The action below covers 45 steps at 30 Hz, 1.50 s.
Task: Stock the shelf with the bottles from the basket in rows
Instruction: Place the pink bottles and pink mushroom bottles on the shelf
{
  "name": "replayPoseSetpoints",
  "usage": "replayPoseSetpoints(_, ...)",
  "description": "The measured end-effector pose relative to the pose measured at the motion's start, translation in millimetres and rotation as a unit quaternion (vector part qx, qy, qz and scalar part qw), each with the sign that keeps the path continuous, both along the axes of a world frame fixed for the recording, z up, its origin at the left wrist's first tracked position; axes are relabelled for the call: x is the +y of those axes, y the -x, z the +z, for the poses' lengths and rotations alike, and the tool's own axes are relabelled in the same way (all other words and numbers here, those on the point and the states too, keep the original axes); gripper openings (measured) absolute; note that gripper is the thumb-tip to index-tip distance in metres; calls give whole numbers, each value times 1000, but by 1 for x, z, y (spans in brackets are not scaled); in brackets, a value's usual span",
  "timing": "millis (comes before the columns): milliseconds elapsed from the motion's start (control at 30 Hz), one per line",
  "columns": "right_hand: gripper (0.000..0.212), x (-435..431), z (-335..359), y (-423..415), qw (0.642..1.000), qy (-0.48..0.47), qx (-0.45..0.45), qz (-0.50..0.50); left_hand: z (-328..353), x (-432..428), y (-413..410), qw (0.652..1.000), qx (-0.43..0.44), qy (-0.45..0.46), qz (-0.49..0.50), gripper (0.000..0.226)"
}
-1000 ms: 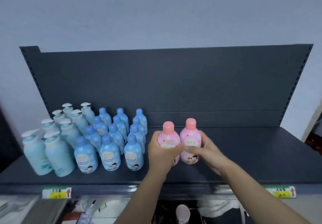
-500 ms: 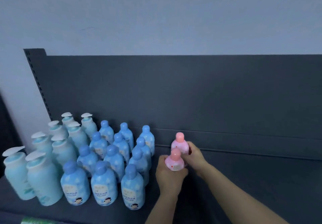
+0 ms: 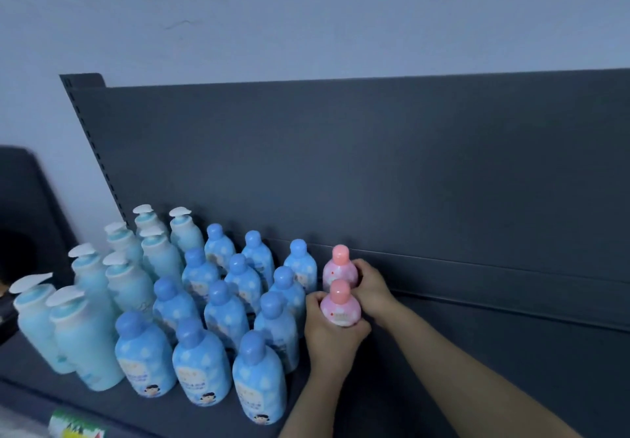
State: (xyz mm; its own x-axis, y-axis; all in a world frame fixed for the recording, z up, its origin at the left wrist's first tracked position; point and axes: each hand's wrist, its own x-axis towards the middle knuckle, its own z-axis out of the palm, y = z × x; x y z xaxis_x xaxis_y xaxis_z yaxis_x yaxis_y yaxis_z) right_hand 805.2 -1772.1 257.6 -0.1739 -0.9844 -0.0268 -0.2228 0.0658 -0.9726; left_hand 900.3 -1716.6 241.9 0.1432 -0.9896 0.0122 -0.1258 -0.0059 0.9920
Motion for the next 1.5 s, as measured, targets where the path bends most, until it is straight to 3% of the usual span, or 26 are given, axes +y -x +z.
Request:
replayPoseSetpoints(167,27,-2,7,5,999,-13,-45,28,-4,-8,-1,1000,-5,16,-22,50)
replayPoseSetpoints(300,41,7,12,10,993,-2,-108,55,-3,-2,1,997,-28,71,-28,60)
replayPoseSetpoints(400,46,24,21,9,991,19,-131,-13,11,14,-1,972,-71,225,7,69)
replayPoseSetpoints(500,26,53,48,12,981,126,-37,-145,44,23,-12,924,-95,366,55,44)
replayPoseSetpoints(567,31,77,71,14,946,200,154,-201,73,17,-20,904,-161,385,94,43)
replayPoseSetpoints(600,41,90,83,14,907,231,270,-226,88,14,-22,882,-236,392,112,49)
replayPoseSetpoints(667,57,116,105,15,792,274,467,-281,113,15,-22,829,-369,405,114,59)
replayPoseSetpoints(700,61,131,115,17,742,278,531,-300,123,23,-21,806,-405,419,103,61)
replayPoseSetpoints(767,64,159,130,21,686,260,597,-324,136,43,-17,775,-433,454,74,63)
replayPoseSetpoints(1033,64,286,147,56,605,170,648,-430,150,143,43,764,-380,521,-27,68)
replayPoseSetpoints(1333,63,443,115,128,524,40,666,-529,130,273,148,741,-284,586,-167,70)
replayPoseSetpoints(1500,63,529,77,170,517,-12,649,-559,100,351,208,721,-255,595,-246,69)
